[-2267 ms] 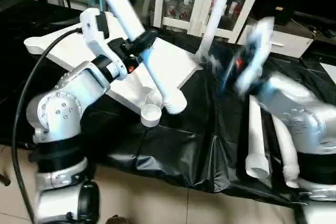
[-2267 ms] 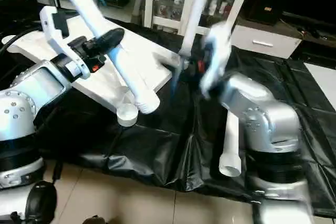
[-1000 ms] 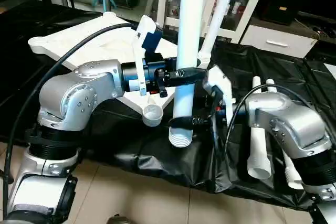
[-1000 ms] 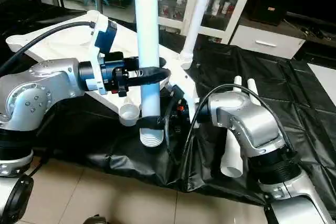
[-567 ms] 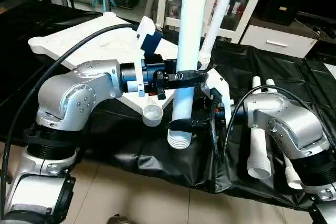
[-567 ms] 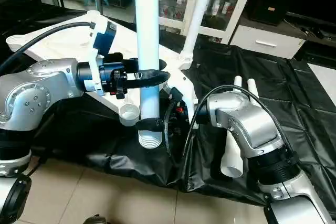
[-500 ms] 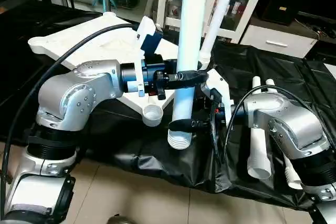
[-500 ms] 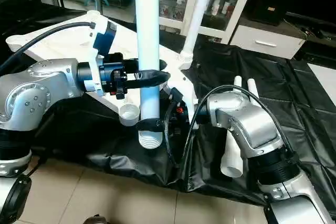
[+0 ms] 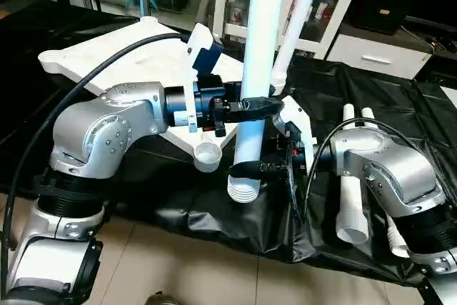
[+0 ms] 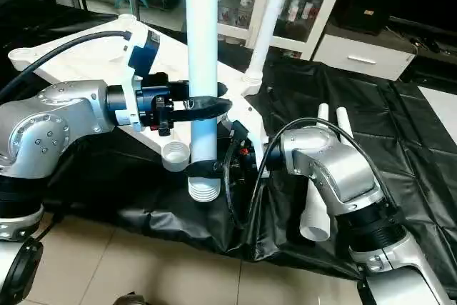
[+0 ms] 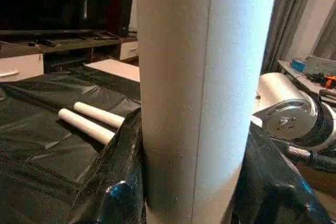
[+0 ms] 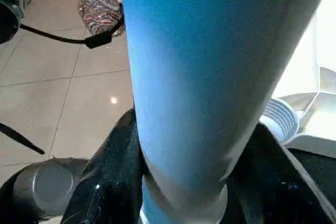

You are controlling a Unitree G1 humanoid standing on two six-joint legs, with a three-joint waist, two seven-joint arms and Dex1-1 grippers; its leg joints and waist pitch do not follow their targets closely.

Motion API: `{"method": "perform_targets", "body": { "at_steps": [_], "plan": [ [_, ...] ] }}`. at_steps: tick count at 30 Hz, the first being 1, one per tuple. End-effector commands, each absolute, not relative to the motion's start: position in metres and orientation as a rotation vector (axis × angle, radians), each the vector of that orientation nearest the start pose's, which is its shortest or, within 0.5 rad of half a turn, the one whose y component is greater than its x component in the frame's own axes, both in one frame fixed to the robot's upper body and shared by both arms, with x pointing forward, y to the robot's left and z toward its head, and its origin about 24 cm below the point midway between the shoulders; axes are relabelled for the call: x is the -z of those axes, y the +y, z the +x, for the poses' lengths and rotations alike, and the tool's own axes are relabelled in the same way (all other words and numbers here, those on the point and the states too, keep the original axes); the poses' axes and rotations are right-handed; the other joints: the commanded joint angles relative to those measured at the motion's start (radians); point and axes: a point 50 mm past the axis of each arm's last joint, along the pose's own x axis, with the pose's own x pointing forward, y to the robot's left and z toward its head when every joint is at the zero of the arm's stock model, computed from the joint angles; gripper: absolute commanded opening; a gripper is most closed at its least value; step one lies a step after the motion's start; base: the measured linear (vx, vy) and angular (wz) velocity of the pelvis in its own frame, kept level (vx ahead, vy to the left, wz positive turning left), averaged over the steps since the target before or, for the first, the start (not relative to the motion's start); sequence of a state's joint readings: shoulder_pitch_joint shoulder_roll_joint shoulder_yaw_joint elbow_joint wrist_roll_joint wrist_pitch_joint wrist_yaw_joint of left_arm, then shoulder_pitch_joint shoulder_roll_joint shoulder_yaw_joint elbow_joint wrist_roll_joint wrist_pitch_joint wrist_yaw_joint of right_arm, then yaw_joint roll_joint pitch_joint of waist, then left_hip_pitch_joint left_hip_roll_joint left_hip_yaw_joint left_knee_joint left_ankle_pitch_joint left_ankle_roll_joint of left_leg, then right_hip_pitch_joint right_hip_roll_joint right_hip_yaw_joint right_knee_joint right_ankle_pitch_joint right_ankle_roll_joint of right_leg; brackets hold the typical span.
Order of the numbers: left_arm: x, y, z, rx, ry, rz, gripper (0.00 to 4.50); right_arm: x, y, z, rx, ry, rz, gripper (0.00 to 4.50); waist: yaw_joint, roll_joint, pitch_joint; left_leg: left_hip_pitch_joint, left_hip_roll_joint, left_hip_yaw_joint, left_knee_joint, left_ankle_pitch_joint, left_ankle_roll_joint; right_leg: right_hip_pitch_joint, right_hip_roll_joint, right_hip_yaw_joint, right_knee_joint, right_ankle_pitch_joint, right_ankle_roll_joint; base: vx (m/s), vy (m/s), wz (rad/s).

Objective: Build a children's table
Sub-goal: Pick table leg

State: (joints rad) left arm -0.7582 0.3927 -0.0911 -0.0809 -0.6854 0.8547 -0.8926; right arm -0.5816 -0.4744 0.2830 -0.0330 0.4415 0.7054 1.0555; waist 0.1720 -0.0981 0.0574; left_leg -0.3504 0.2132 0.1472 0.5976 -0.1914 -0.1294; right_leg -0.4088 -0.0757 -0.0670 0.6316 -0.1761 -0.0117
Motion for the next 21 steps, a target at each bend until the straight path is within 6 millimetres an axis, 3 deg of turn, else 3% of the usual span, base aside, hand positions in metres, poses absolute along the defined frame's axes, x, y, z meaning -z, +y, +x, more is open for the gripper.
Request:
{"method": "perform_targets", "body": {
  "at_steps": [1, 3, 5, 8, 21],
  "plan": [
    [-0.2263, 0.0802, 0.2944, 1.454, 0.046, -0.099, 1.82, -0.1292, -0.1054, 0.2908, -1.367, 0.368, -0.095, 1.86, 0.001, 0.019, -0.071, -0.001, 0.006, 0.013, -0.069, -0.125, -0.048, 0.062, -0.053, 0.039, -0.056, -0.116, -0.168, 0.000, 0.000, 0.00],
    [-0.2264, 0.0802, 0.2942, 1.455, 0.045, -0.101, 1.82, -0.1290, -0.1054, 0.2910, -1.365, 0.367, -0.095, 1.86, 0.002, 0.019, -0.071, -0.001, 0.006, 0.013, -0.069, -0.122, -0.048, 0.063, -0.053, 0.039, -0.055, -0.112, -0.168, 0.000, 0.000, 0.00],
    [-0.2262, 0.0803, 0.2938, 1.459, 0.048, -0.101, 1.82, -0.1290, -0.1049, 0.2923, -1.353, 0.356, -0.093, 2.42, 0.001, 0.019, -0.071, -0.002, 0.006, 0.013, -0.069, -0.122, -0.048, 0.062, -0.052, 0.039, -0.055, -0.110, -0.169, 0.000, 0.000, 0.00],
    [-0.2260, 0.0806, 0.2932, 1.466, 0.050, -0.096, 1.81, -0.1295, -0.1035, 0.2928, -1.355, 0.356, -0.079, 2.75, 0.000, 0.020, -0.072, -0.001, 0.006, 0.013, -0.069, -0.123, -0.050, 0.061, -0.053, 0.038, -0.054, -0.108, -0.173, 0.000, 0.000, 0.00],
    [-0.2268, 0.0804, 0.2908, 1.493, 0.046, -0.094, 1.81, -0.1302, -0.1025, 0.2928, -1.356, 0.351, -0.077, 2.87, 0.001, 0.019, -0.072, -0.001, 0.006, 0.013, -0.069, -0.120, -0.049, 0.063, -0.052, 0.039, -0.054, -0.105, -0.169, 0.000, 0.000, 0.00]
  ]
}}
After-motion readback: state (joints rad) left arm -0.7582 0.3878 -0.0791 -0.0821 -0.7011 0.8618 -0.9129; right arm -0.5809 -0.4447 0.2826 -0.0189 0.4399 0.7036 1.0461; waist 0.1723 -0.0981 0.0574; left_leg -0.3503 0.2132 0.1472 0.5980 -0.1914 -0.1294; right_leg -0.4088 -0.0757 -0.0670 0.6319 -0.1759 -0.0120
